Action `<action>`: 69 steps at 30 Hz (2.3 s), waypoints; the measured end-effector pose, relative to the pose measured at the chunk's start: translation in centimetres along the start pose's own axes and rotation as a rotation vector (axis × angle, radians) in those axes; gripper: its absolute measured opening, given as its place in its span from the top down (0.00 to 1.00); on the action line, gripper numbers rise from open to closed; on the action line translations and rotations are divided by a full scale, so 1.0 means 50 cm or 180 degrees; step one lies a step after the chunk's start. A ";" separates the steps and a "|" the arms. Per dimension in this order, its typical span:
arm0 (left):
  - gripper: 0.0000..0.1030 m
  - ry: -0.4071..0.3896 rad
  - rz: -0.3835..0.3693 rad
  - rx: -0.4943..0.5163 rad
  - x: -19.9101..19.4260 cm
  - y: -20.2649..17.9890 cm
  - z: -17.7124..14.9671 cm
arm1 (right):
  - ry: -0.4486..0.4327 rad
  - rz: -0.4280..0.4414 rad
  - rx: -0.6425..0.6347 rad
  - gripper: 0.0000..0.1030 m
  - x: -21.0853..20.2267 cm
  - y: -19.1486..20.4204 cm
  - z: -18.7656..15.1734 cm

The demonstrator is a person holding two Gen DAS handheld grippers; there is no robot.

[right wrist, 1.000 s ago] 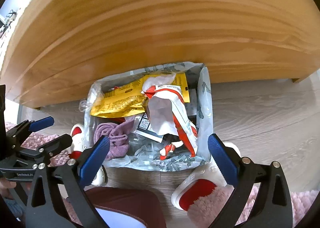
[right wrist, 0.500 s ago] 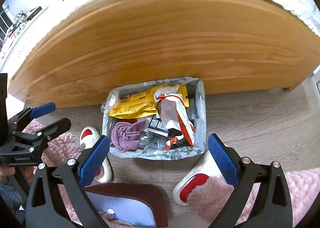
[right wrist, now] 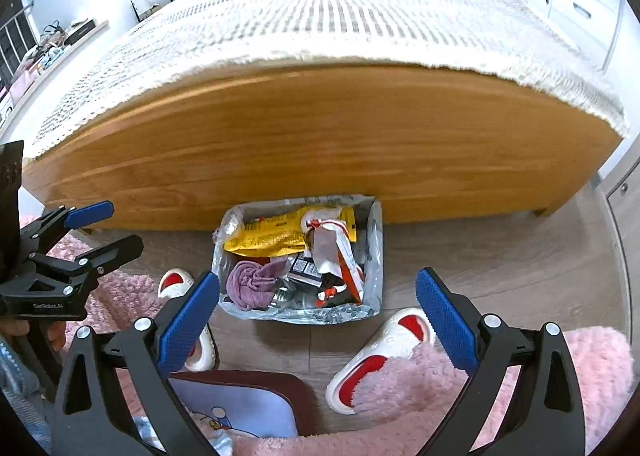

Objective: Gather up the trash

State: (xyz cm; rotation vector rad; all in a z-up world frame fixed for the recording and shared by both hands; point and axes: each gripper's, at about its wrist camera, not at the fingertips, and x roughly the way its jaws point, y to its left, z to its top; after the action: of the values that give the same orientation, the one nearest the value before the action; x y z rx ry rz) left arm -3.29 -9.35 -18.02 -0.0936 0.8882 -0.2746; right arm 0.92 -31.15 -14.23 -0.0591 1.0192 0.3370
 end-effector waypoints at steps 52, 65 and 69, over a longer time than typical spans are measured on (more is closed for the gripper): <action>0.07 -0.0414 -0.0152 0.0353 -0.129 -0.069 0.029 | -0.0650 -0.0292 -0.0094 0.09 -0.172 0.041 -0.002; 0.07 -0.0384 -0.0167 0.0341 -0.123 -0.067 0.028 | -0.0651 -0.0294 -0.0093 0.09 -0.172 0.041 -0.002; 0.07 -0.0385 -0.0171 0.0341 -0.122 -0.068 0.028 | -0.0651 -0.0292 -0.0096 0.09 -0.172 0.041 -0.002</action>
State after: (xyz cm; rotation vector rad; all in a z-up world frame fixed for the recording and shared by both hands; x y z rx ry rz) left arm -6.53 -10.97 -11.89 -0.0343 0.7501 -0.3624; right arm -3.90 -31.38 -6.80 -0.0963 0.8063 0.2687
